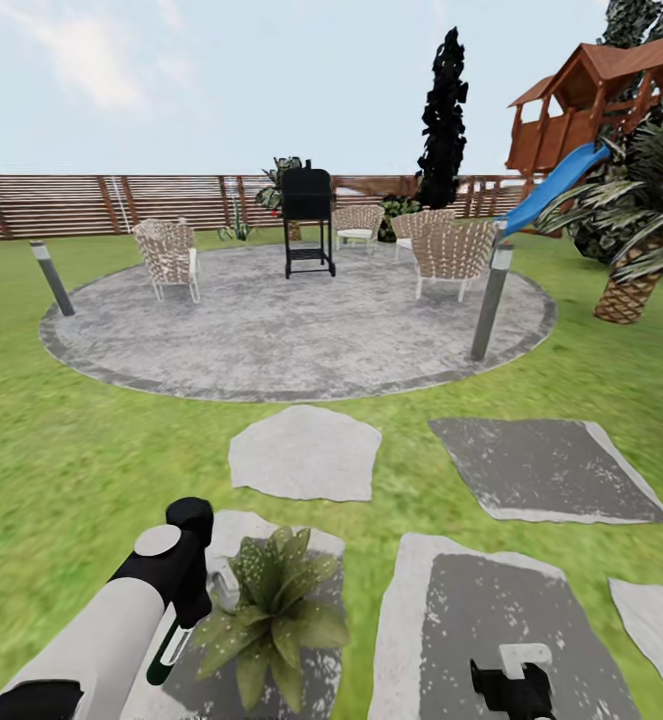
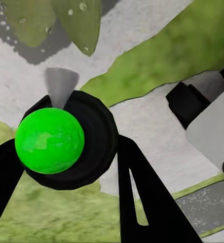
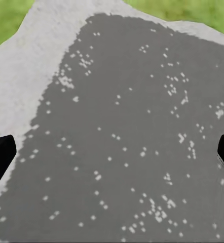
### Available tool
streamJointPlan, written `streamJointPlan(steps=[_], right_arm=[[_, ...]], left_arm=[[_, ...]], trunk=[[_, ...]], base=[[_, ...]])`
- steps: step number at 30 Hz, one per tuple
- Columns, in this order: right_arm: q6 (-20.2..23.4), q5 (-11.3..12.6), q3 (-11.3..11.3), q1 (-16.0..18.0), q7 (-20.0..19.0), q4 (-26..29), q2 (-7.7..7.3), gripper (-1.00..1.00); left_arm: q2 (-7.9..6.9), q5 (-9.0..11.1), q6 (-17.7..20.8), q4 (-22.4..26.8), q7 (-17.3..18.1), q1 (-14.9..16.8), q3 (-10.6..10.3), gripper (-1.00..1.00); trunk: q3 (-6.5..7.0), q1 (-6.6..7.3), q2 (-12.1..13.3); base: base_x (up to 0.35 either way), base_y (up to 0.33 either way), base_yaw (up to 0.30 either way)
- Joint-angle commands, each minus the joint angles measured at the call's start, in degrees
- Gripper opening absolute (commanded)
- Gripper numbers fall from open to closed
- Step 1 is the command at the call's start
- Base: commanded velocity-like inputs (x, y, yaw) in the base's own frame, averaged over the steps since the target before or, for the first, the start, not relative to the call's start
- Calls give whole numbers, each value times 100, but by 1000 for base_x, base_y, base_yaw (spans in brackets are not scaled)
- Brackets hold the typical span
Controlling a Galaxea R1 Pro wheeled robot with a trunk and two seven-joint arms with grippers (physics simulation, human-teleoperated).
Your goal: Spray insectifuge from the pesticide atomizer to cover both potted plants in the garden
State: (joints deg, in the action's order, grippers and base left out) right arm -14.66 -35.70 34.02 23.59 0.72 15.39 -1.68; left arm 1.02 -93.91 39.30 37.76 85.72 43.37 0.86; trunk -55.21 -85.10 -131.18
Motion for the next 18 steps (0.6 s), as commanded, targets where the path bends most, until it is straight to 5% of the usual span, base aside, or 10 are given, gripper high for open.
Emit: streamJointPlan(steps=[1, 8, 18], right_arm=[[-31, -60, 43, 5, 7, -10, 1, 100], [-28, -68, 38, 5, 7, -10, 1, 100], [-29, -69, 36, 5, 7, -12, 1, 100]], left_arm=[[1, -49, 66, 3, 46, 9, 12, -100], [1, -47, 61, 3, 50, 22, 11, -100], [-2, -49, 62, 3, 50, 18, 11, -100]], trunk=[[-5, 1, -2], [-5, 1, -2], [-5, 1, -2]], base=[[-39, -272, 261], [-139, -221, 273], [60, -243, 266]])
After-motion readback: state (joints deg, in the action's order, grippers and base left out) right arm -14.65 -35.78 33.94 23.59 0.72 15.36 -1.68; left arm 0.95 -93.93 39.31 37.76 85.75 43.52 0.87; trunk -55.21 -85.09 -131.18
